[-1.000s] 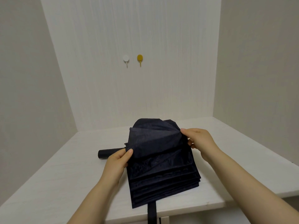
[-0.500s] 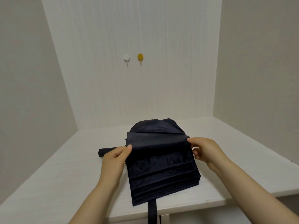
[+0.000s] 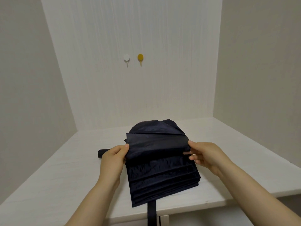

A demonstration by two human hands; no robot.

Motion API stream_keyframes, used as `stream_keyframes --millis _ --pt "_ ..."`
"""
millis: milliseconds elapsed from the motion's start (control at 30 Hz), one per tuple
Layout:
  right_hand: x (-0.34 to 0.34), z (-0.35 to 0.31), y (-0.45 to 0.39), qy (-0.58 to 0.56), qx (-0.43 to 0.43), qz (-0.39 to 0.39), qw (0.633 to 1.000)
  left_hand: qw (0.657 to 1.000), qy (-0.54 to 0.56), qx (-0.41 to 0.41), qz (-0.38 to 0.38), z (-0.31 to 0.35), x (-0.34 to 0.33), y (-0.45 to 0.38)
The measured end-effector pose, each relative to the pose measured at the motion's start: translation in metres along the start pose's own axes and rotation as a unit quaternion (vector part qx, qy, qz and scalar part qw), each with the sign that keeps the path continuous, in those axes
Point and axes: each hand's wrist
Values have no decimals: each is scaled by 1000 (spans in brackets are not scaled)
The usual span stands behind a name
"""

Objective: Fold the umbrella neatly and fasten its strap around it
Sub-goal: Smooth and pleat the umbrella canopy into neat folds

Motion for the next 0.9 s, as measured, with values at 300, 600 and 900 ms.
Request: stream_keyframes --millis 300,600,900 --pt "2 5 1 -43 -13 9 999 999 14 30 -39 -1 5 14" --pt "-1 9 -1 4 -69 4 998 997 -26 59 -30 -8 2 11" --pt "9 18 -1 48 -99 -11 994 998 15 44 -46 -19 6 20"
Point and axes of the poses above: each hand's wrist, its own y-axis away from the middle knuckle, its own x-axis out of the back of the hand, z = x × y, and after that the axes turned 8 degrees about x, right-handed
